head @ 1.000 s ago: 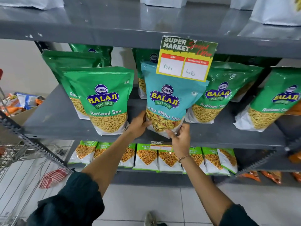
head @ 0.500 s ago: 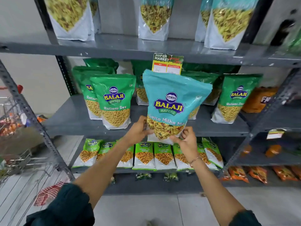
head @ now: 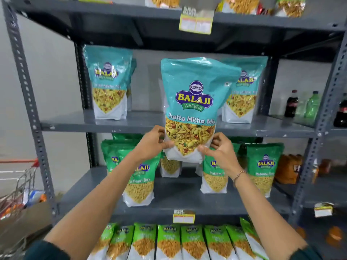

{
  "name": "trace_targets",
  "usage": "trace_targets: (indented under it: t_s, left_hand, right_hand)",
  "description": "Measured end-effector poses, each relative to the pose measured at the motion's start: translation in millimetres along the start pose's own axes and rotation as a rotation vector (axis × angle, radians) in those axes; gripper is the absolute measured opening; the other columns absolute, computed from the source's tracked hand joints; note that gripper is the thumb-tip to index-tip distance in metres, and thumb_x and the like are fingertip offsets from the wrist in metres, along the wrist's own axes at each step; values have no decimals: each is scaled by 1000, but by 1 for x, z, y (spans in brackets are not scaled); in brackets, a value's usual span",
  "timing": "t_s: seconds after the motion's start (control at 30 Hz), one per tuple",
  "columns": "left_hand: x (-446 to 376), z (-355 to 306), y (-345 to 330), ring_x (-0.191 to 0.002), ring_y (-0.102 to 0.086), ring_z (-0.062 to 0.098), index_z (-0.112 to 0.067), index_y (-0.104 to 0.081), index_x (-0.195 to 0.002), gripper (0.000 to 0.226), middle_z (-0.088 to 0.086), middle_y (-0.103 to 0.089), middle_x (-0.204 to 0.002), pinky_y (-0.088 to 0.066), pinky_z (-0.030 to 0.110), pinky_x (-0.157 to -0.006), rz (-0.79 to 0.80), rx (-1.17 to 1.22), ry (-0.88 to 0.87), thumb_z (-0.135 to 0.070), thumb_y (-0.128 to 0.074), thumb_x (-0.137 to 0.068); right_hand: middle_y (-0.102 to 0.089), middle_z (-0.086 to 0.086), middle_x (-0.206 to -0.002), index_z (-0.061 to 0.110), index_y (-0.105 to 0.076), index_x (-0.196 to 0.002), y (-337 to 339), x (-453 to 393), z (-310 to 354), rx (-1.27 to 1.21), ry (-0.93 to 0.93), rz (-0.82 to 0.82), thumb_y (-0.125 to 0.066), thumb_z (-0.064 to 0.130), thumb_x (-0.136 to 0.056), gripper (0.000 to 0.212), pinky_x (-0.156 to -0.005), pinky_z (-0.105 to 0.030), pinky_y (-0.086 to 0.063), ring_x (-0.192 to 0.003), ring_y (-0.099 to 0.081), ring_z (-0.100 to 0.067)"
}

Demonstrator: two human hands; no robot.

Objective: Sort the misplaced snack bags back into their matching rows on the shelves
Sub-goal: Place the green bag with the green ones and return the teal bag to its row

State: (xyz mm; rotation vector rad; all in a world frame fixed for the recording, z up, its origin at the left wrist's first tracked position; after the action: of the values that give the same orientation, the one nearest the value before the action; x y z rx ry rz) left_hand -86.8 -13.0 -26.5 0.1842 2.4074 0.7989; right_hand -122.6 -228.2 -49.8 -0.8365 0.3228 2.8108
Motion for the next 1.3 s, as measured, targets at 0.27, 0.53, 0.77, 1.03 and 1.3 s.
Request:
trace_targets:
  t_s: [0.27, 0.53, 0.77, 1.03, 1.3]
  left_hand:
    - [-79, -22, 53, -91, -59, 17, -5, -55, -109, 45, 3, -64, -101, -44, 24, -73, -60, -69, 22, -34, -71, -77]
    - [-136, 10, 51, -79, -55, 18, -17, -50, -72, 20, 3, -60, -76, -46, 31, -77, -109, 63, 144, -18, -68, -81]
    - [-194, 68, 29, -100, -63, 21, -9, -57, -110, 43, 9, -68, -111, -52, 42, -93, -89, 78, 199, -30, -72, -75]
    - [-202, 76, 17, -115, -54, 27, 2, -44, -123, 50, 16, -58, -124, -44, 34, -96, -161, 140, 231, -17, -67, -82]
    - [-204, 79, 11, -125, -47, 27, 2, -36, -130, 54, 18, -48, -137, -37, 26, -88, -150, 92, 195, -23, -59, -88]
  right_hand:
    - [-69, -12, -102, 21, -53, -88, -6, -96, 41, 25, 47, 22, -82, 24, -65, 36, -91, -43, -52, -98, -65, -26]
    - [-70, -11, -101, 13, -56, -93, -28, -183, 4, 66, -19, 34, -82, 19, -65, 39, -89, -39, -54, -98, -65, -25]
    - [-70, -14, -103, 14, -56, -89, -35, -230, -43, 84, -102, 42, -82, 13, -65, 35, -88, -42, -55, -98, -65, -26]
    - [-67, -12, -111, 9, -54, -101, -42, -249, -66, 137, -108, 110, -79, 17, -69, 41, -91, -46, -53, -102, -63, -25]
    - [-65, -11, -113, 9, -53, -106, -46, -249, -67, 141, -104, 96, -78, 19, -71, 44, -95, -46, -51, -105, -61, -24]
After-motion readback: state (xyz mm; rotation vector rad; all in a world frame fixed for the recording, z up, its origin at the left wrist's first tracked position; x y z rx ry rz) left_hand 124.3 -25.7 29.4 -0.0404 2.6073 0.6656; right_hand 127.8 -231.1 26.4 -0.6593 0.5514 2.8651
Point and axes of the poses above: each hand's wrist, its own x-axis away from the middle knuckle, its own y-axis out of the back of the hand, z = x × y, the point moved 10 cm from there along -x, towards the middle knuckle
